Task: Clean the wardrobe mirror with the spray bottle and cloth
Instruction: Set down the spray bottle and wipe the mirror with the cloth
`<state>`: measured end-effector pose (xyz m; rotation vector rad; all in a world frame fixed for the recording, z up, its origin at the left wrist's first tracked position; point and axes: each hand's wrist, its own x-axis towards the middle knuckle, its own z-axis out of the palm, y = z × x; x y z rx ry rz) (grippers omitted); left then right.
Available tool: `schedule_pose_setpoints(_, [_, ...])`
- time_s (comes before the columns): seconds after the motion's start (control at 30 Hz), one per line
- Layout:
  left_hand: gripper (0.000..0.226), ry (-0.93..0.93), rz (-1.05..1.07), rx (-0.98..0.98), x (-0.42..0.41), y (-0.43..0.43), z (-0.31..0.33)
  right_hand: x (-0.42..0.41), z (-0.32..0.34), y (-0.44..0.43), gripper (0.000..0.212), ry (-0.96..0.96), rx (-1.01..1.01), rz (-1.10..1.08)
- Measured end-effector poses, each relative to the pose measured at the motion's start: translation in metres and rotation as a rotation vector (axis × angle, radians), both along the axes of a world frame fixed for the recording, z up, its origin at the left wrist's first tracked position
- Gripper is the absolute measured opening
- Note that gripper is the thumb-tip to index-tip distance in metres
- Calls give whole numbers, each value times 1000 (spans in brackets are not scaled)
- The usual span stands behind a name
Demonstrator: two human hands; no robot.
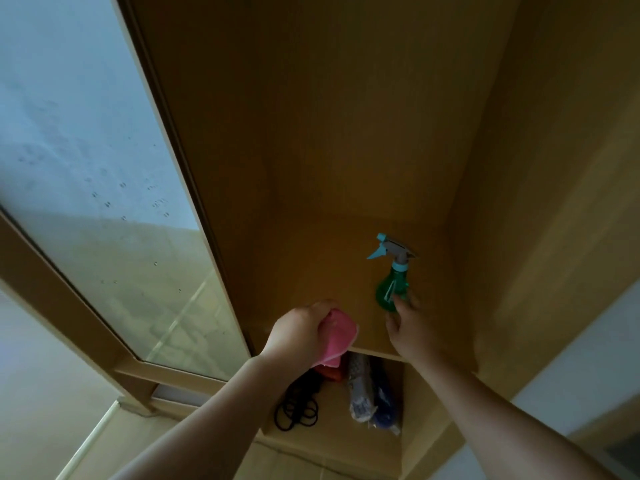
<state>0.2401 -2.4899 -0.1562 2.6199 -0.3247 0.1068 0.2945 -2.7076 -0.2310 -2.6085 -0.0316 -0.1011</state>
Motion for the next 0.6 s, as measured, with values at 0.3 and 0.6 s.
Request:
schedule_pose_setpoints(0.3, [20,-211,-39,-193,-27,-2,76,-74,96,37,17,-554,412,481])
schedule_pose_setpoints(0.6, [27,-229,73,-482,-75,41,139,-111,159,99,61,-313,656,773])
